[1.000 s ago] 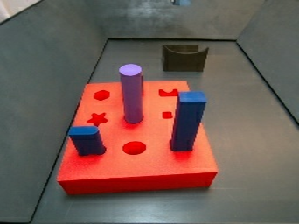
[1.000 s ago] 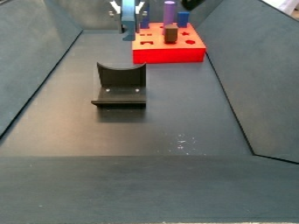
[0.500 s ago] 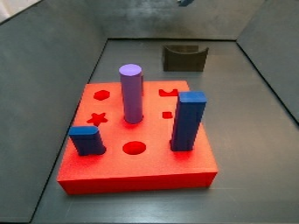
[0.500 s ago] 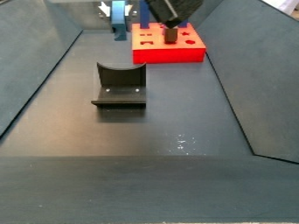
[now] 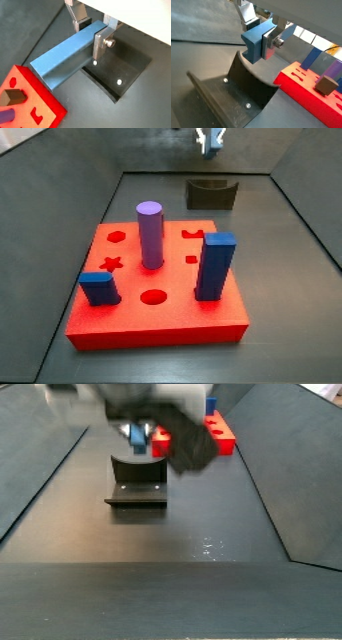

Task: Pick up the arch object. Move up. Place the arch object on the fixture. Regrasp the arch object. Rotate the arch object. Move to above the board. Insert the arch object.
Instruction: Place the arch object on the fixture, then regrasp the arch object.

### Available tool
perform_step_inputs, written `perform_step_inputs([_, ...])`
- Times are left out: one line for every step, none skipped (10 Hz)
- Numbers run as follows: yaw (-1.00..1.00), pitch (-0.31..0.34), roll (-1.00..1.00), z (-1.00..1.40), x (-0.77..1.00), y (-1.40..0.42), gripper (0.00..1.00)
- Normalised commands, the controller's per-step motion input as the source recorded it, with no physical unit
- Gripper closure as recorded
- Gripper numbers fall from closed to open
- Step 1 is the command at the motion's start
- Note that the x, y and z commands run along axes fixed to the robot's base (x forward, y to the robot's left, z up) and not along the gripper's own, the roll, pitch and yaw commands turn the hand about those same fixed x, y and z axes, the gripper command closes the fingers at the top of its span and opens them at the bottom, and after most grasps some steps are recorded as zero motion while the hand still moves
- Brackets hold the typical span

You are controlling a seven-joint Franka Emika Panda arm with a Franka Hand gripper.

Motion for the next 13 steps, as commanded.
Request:
perform_step_inputs([-0.12,0.008,-0.93,-1.0,0.15,0.09,1.0])
perform_step_inputs([-0.11,0.009,-0.82,-1.0,0.15,0.1,1.0])
perform_step_inputs([-0.09,0.02,-0.55,-1.0,0.17,0.11,1.0])
perform_step_inputs([-0.08,0.028,-0.44,-1.0,0.18,0.11,1.0])
perform_step_inputs([-0.07,0.044,-0.29,-1.0,0.18,0.11,1.0])
perform_step_inputs([-0.07,0.045,-0.2,-1.0,0.19,0.11,1.0])
perform_step_inputs([-0.08,0.047,-0.18,-0.85,0.17,0.11,1.0])
perform_step_inputs([-0.08,0.043,-0.17,-0.68,0.14,0.09,1.0])
perform_step_inputs([-0.08,0.051,-0.14,-0.48,0.11,0.07,1.0])
perform_step_inputs([-0.08,0.039,-0.12,-0.47,0.09,0.06,1.0])
perform_step_inputs([0.0,0.0,0.0,0.0,0.0,0.0,0.0])
perform_step_inputs([-0.01,0.001,0.0,1.0,0.0,0.0,0.0])
perform_step_inputs([0.0,0.006,0.01,1.0,-0.01,0.0,0.0])
